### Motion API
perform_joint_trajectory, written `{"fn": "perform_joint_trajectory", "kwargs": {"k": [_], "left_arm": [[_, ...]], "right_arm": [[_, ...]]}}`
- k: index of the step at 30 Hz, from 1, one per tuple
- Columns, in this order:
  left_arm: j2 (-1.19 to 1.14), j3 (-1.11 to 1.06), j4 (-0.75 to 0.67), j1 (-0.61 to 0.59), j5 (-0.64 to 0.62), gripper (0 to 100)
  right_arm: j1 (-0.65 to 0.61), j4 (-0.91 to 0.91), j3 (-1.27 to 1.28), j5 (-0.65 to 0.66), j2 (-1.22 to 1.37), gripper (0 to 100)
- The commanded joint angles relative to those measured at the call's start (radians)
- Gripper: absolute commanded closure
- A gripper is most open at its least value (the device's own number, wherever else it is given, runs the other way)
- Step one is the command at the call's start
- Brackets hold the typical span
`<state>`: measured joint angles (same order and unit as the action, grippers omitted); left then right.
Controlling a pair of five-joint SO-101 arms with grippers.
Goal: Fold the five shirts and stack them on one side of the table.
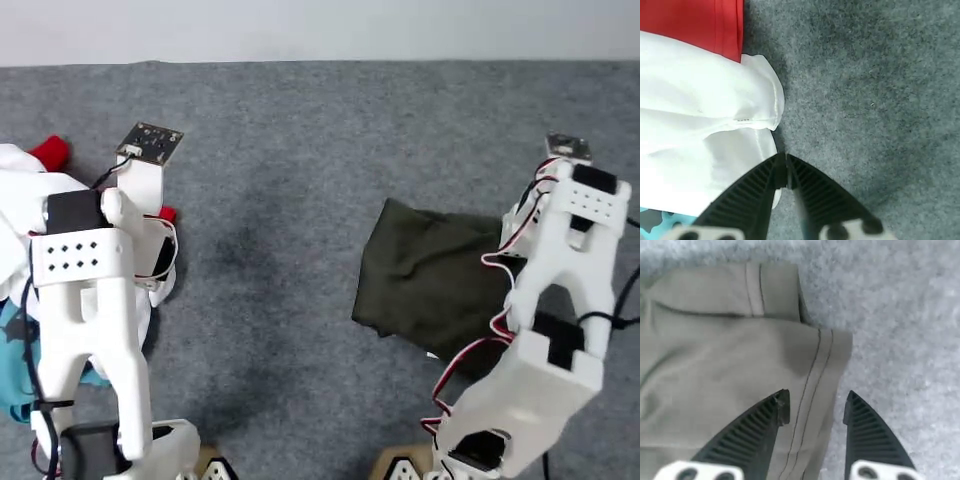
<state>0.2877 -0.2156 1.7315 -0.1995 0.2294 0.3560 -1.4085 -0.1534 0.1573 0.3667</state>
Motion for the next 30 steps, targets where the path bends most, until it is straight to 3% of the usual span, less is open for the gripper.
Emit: {"fn": "perform_joint_trajectory", "kwargs": {"k": [1,20,26,30], "left_arm": [[0.002,0.005,-0.020,0.003,0.002,99],[0.002,0.005,-0.023,0.003,0.006,99],[0.000,0.005,-0.023,0.003,0.006,99],[0.000,0.005,-0.023,0.003,0.006,99]], "right_arm": [[-0.012,0.005,-0.109,0.000,0.042,81.8],[-0.015,0.013,-0.192,0.000,0.213,82.4],[-0.016,0.039,-0.196,-0.002,0.255,93.4],[-0.016,0.038,-0.198,-0.002,0.262,95.3]]}}
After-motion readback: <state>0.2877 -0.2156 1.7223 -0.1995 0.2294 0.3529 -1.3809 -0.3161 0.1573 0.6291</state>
